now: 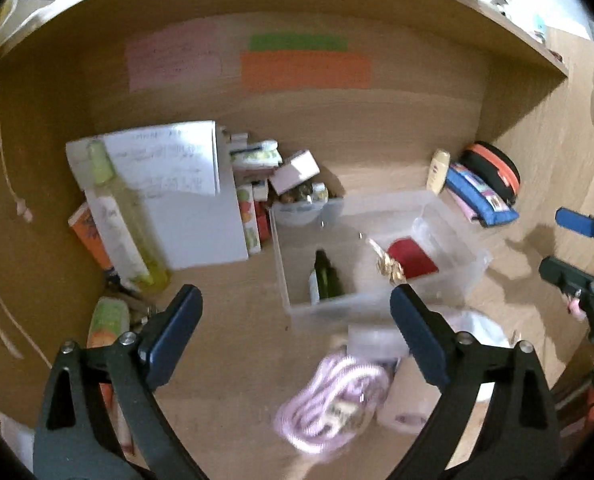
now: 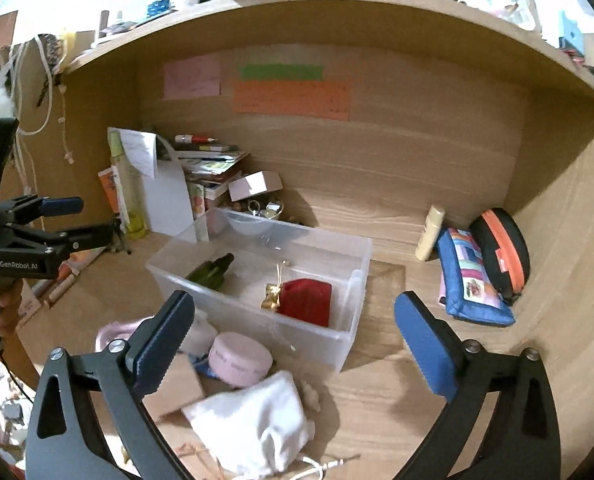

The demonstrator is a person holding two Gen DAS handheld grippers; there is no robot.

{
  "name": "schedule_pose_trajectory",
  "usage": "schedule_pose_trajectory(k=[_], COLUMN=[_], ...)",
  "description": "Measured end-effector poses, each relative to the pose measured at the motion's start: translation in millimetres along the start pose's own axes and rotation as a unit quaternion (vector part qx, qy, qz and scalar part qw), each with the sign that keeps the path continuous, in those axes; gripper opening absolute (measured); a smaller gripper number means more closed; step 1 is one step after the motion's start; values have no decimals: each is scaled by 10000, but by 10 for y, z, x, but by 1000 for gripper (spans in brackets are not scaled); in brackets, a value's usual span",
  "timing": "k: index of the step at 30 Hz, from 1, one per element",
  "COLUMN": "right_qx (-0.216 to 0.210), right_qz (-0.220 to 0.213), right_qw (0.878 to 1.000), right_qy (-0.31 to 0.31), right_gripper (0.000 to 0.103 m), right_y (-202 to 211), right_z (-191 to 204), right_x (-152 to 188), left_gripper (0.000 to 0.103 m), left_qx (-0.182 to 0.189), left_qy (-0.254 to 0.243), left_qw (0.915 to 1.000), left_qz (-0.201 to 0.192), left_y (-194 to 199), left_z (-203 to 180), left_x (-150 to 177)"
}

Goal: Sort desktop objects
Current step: 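Move the left tool to the tagged eraser while the right tool reaches the white cloth bag, then close the left tool on the tagged eraser while the right tool grasps the white cloth bag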

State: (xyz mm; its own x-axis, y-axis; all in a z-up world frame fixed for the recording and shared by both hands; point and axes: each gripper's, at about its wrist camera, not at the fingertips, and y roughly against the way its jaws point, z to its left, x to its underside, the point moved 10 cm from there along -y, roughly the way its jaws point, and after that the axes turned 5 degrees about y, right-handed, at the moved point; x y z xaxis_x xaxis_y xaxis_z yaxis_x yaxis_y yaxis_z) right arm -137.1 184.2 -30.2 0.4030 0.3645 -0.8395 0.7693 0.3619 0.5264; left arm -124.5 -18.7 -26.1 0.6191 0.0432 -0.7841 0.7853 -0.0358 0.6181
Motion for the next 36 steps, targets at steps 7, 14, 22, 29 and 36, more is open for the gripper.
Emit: schedule_pose_trajectory(k=[7, 14, 22, 29, 36], right_qx=[13, -151, -393, -734, -1027], right_qz=[188, 654, 1227, 1377, 1639], right_qw=[9998, 9977, 9916, 9877, 9802], right_qy=[71, -40, -79, 84, 413], right_gripper=[100, 100, 100, 100, 98], right_y=[56, -96, -356, -498, -644], right_z=[67, 87, 134, 282, 406], right_x=[346, 758, 1101, 1129, 1253], left_gripper=[96, 96, 96, 72, 59], left_qx=[22, 22, 335, 634, 878], left_qy=[-105, -261, -616, -723, -721], left_qw=[9996, 9975, 9947, 9912, 9892], left_qz=[253, 661, 747, 908, 926], left_y=[-19, -195, -312, -475, -497], left_z=[-30, -41, -187, -287, -330], left_x=[455, 995, 1255, 1266, 1248])
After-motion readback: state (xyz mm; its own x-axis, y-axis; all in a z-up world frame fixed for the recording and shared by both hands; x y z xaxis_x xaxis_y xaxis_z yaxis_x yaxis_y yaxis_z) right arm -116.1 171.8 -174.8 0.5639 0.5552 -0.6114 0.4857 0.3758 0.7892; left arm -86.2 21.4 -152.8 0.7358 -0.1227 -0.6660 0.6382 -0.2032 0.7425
